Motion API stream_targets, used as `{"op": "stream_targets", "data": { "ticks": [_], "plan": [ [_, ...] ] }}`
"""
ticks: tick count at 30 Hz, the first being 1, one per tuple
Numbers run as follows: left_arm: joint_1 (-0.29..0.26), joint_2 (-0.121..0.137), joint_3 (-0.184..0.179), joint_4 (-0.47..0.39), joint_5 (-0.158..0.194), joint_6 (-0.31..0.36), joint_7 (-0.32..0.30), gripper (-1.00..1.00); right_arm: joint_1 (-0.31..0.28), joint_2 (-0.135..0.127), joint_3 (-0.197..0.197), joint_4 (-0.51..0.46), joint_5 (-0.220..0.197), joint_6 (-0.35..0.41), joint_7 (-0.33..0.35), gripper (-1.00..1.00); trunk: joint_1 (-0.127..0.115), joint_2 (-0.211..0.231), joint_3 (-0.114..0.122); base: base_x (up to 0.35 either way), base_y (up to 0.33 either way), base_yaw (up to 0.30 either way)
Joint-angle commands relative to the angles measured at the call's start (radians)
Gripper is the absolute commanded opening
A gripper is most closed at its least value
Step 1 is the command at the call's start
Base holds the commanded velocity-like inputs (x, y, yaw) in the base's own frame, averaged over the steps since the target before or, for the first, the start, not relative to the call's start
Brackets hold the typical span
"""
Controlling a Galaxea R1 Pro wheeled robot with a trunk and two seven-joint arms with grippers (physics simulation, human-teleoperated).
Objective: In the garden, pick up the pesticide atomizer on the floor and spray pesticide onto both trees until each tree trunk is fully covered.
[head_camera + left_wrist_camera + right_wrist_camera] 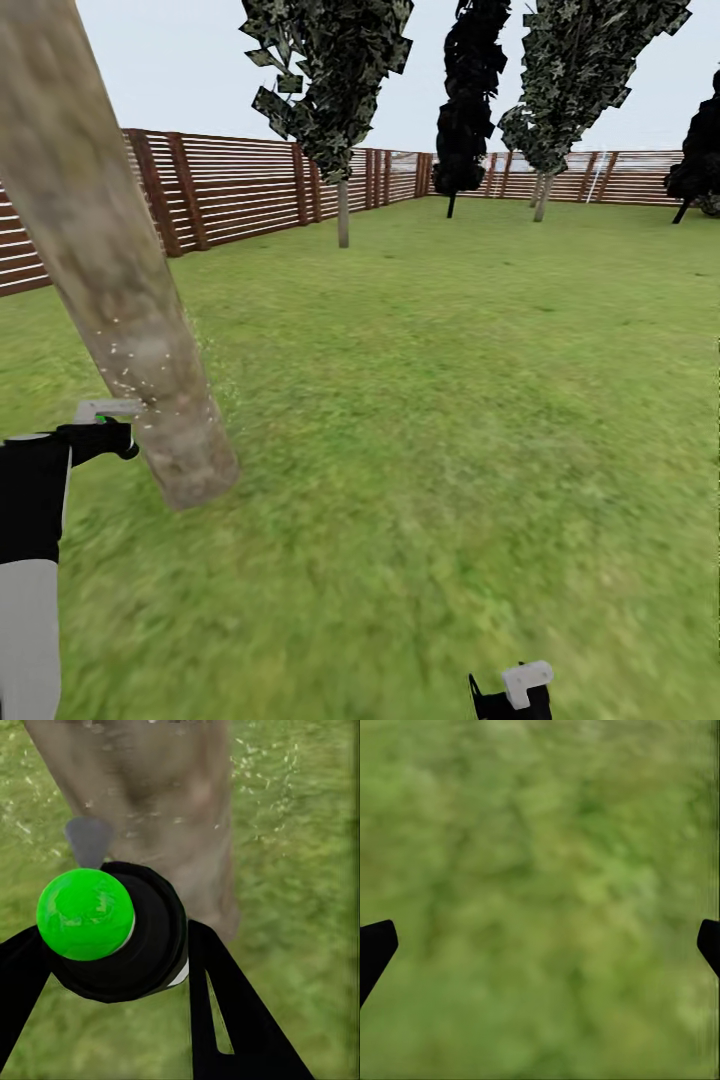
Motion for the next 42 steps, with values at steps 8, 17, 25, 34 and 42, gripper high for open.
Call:
{"op": "stream_targets", "data": {
  "ticks": [8,17,25,34,42],
  "plan": [
    [0.000,0.001,0.002,0.000,-0.004,-0.001,0.002,-1.00,0.000,-0.001,0.000,0.000,0.000,0.000,0.000,1.00,0.000,0.000,0.000,0.170,-0.247,0.000],
    [0.000,0.002,0.006,0.003,-0.009,0.000,0.005,-1.00,0.000,0.000,0.000,0.000,-0.001,0.000,-0.002,1.00,0.000,0.000,0.000,0.145,-0.245,0.103],
    [0.001,0.000,0.000,0.039,-0.007,0.000,0.011,-1.00,0.000,0.000,0.000,0.000,-0.001,0.000,0.000,1.00,0.000,0.000,0.000,0.084,-0.266,0.277],
    [0.000,-0.027,-0.009,0.123,-0.005,-0.003,0.077,-1.00,0.000,0.000,0.000,0.000,-0.001,0.000,0.000,1.00,0.000,0.000,0.000,0.151,-0.248,0.213],
    [0.000,-0.027,-0.009,0.123,-0.008,-0.003,0.077,-1.00,0.000,0.000,0.000,0.000,-0.001,0.000,0.000,1.00,0.000,0.000,0.000,0.153,-0.235,0.003]
  ]
}}
